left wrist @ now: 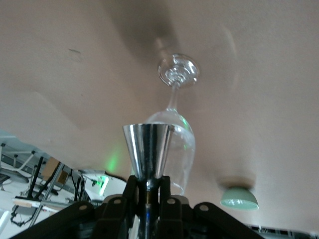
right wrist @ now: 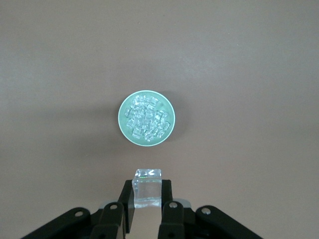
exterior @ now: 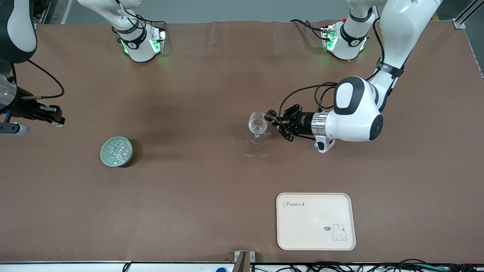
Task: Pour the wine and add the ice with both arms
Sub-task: 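Carry the metal jigger over the wine glass with the left gripper, then tilt the jigger to pour into the wine glass with the left gripper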
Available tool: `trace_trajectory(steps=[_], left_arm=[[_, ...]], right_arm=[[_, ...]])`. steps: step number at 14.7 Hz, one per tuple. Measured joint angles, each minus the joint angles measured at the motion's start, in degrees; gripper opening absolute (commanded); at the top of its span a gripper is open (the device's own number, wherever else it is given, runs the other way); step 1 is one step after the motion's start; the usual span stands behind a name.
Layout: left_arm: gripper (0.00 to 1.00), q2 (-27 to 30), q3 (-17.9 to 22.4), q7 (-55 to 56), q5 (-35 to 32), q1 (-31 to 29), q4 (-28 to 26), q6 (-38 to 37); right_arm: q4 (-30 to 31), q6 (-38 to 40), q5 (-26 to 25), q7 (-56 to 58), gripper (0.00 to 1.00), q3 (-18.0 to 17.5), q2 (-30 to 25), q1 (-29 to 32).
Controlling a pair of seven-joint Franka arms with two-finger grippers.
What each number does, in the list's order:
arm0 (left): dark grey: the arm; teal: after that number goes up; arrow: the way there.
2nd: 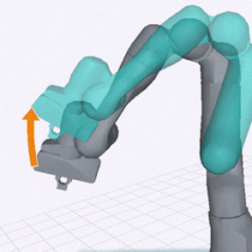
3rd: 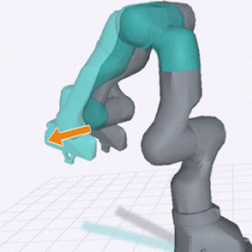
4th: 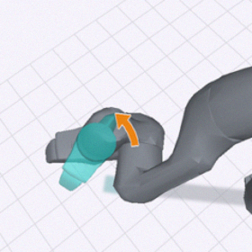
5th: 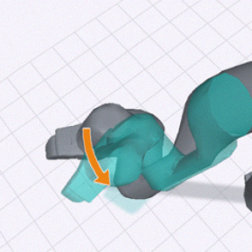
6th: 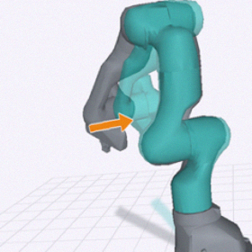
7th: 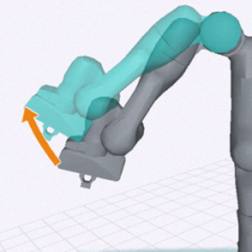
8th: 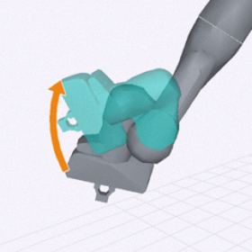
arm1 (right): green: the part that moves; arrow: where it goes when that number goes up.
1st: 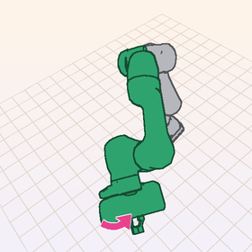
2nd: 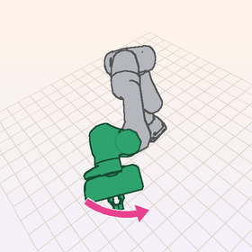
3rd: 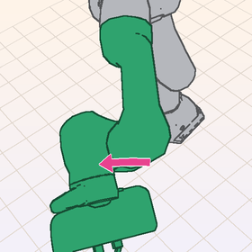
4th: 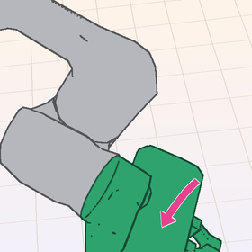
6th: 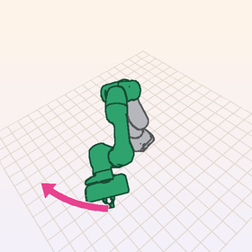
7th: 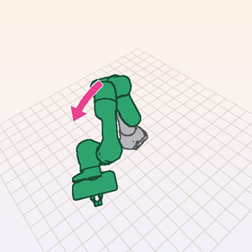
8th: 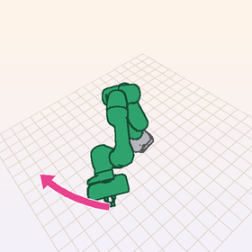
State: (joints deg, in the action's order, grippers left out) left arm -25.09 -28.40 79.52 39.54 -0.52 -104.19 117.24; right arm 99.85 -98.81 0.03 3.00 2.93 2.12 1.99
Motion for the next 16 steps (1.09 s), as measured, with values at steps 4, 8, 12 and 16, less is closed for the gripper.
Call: trace_trajectory(steps=[4, 8, 12, 16], left_arm=[[0.01, 0.0, 0.0, 4.3, -3.1, 1.5, 0.0, 0.4], [0.01, 0.1, 0.0, 8.6, -6.6, 3.2, 0.0, 1.9], [0.01, 0.1, 0.0, 9.8, -7.5, 3.6, 0.0, 2.1], [0.01, 0.1, 0.0, 9.8, -7.5, 3.6, 0.0, 2.1]], right_arm=[[0.0, 0.1, 0.0, 0.0, 0.04, 0.0, 0.0, 0.0], [0.0, 0.1, 0.0, 0.0, 0.04, 0.0, 0.0, 0.0], [0.0, 0.4, 0.0, 0.0, 0.04, 0.0, 0.0, 0.0], [0.0, 0.5, 0.0, 0.0, 0.04, 0.0, 0.0, 0.0]])
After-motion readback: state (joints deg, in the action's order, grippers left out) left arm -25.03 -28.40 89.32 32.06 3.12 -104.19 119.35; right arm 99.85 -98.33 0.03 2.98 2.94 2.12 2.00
